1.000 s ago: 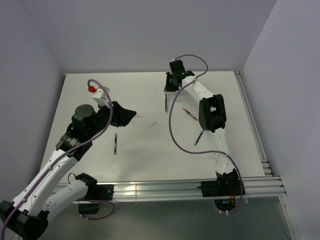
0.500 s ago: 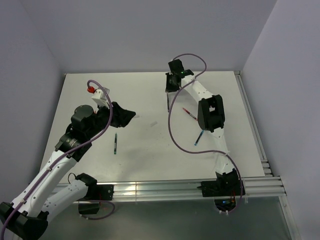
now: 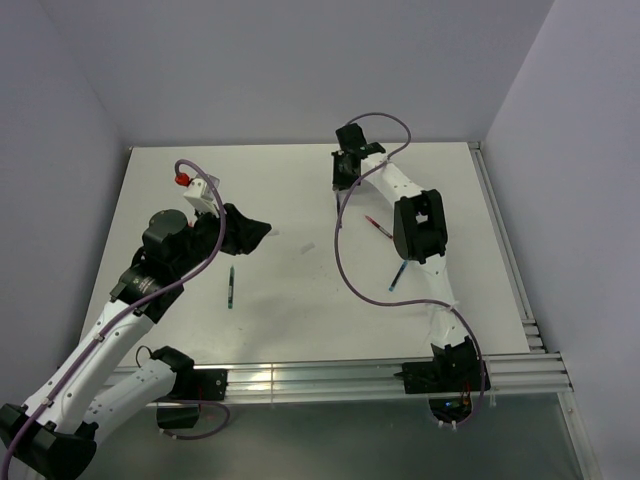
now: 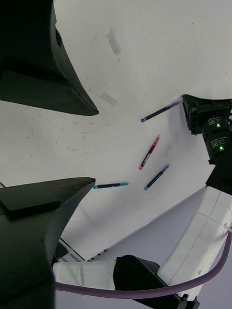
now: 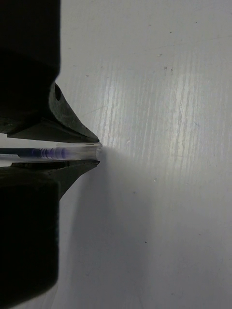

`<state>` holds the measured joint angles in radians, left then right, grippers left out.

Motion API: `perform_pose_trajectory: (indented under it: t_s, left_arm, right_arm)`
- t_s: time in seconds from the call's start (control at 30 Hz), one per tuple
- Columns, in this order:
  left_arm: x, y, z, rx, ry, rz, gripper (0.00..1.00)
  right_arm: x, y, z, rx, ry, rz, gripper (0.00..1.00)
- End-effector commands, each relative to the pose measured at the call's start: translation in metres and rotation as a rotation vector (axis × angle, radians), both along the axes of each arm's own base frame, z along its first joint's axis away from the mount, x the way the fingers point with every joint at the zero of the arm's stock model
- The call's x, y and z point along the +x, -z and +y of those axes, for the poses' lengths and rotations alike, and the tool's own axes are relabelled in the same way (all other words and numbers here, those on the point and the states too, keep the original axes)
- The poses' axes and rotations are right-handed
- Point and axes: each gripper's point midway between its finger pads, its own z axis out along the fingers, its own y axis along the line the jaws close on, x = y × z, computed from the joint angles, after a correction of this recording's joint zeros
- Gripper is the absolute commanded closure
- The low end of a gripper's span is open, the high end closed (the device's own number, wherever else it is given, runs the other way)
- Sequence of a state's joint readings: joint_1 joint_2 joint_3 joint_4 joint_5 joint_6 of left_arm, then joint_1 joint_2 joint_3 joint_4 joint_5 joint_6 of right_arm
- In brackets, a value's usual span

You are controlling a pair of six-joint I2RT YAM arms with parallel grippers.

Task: Insert the pens into the pen caps

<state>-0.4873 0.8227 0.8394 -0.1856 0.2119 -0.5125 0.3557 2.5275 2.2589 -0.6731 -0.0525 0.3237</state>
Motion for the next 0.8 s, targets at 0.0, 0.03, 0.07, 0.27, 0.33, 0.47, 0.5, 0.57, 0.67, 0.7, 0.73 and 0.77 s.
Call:
perform_pose_trajectory:
  t_s: [0.0, 0.03, 0.07, 0.27, 0.33, 0.47, 0.5, 0.57, 0.67, 0.7, 0.73, 0.77]
  left_arm:
    - [0.003, -0.017, 0.002, -0.010, -0.005, -0.054, 0.40]
    - [0.003, -0.016, 0.002, -0.007, -0.006, -0.053, 0.41]
    - [0.003, -0.016, 0.002, -0.008, -0.005, -0.052, 0.41]
    - [0.003, -0.015, 0.002, -0.009, -0.005, -0.049, 0.41]
    - [0.003, -0.016, 0.002, -0.009, -0.007, -0.053, 0.41]
    - [0.004, -0.015, 0.003, -0.009, -0.010, -0.049, 0.40]
    - [0.004, -0.015, 0.003, -0.011, -0.010, -0.050, 0.40]
    - [0.003, -0.016, 0.003, -0.012, -0.007, -0.051, 0.41]
    - [0.001, -0.018, 0.002, -0.018, 0.003, -0.056, 0.41]
    - [0.001, -0.020, 0.002, -0.018, 0.005, -0.060, 0.40]
    - [0.001, -0.020, 0.002, -0.019, 0.005, -0.060, 0.40]
    - [0.000, -0.020, 0.002, -0.020, 0.007, -0.061, 0.41]
  right_arm:
    - [0.012, -0.015, 0.001, -0.016, 0.001, -0.060, 0.80]
    - [0.013, -0.017, 0.001, -0.017, 0.001, -0.064, 0.75]
    - [0.014, -0.019, 0.000, -0.019, 0.000, -0.069, 0.74]
    - [0.016, -0.037, -0.002, -0.023, -0.003, -0.104, 0.57]
    - [0.016, -0.044, -0.003, -0.025, -0.005, -0.115, 0.55]
    - [0.012, -0.065, -0.010, -0.039, 0.011, -0.145, 0.55]
    - [0.008, -0.080, -0.014, -0.046, 0.015, -0.161, 0.55]
    - [0.003, -0.098, -0.024, -0.078, 0.029, -0.193, 0.56]
    - [-0.015, -0.123, -0.041, -0.119, 0.041, -0.220, 0.60]
    - [-0.030, -0.127, -0.049, -0.131, 0.041, -0.212, 0.62]
    - [-0.034, -0.129, -0.051, -0.138, 0.033, -0.223, 0.61]
    - [-0.040, -0.128, -0.056, -0.150, 0.031, -0.217, 0.62]
